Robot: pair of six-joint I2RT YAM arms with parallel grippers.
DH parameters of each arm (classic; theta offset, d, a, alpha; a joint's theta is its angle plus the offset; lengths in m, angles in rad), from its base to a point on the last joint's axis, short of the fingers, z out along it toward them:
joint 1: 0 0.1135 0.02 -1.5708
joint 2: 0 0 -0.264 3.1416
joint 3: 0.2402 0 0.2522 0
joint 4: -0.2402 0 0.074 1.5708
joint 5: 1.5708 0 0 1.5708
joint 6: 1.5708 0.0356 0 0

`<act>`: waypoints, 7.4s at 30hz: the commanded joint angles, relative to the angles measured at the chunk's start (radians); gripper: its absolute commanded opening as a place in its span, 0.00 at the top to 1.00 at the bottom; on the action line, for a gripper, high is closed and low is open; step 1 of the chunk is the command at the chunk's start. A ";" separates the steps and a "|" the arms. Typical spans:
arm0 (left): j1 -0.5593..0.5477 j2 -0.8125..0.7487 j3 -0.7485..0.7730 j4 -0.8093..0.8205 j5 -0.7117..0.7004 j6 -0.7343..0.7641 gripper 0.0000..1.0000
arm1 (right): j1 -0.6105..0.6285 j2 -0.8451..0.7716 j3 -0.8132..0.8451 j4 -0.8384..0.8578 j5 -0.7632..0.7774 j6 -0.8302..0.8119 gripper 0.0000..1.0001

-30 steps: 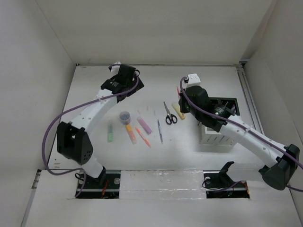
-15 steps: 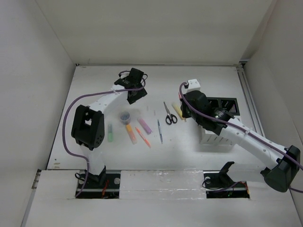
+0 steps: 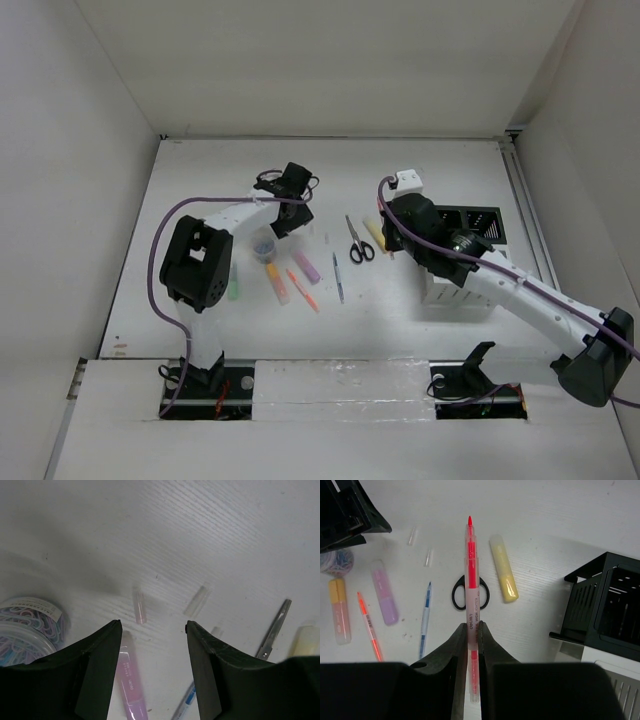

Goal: Sort the stationery into containers
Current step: Close the pen cap on the pen.

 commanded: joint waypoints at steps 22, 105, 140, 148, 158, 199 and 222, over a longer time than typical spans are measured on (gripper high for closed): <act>0.000 0.083 -0.015 -0.007 -0.071 -0.065 0.63 | 0.020 0.004 -0.022 0.030 0.029 -0.005 1.00; -0.103 0.252 -0.067 -0.057 -0.062 -0.113 0.97 | 0.020 -0.097 -0.078 0.039 0.018 0.004 1.00; -0.103 -0.999 -0.534 0.684 0.034 0.248 1.00 | 0.062 -0.191 -0.369 0.832 -0.655 0.275 1.00; -0.103 -1.099 -0.643 0.874 0.183 0.277 1.00 | 0.097 -0.074 -0.323 0.925 -0.735 0.319 1.00; -0.103 -1.122 -0.699 0.988 0.274 0.286 1.00 | 0.145 -0.013 -0.283 0.967 -0.747 0.334 1.00; -0.103 -1.142 -0.713 0.996 0.254 0.268 1.00 | 0.154 -0.015 -0.234 0.990 -0.631 0.305 1.00; -0.103 -1.122 -0.731 1.004 0.304 0.258 1.00 | 0.154 0.042 -0.197 0.990 -0.559 0.305 1.00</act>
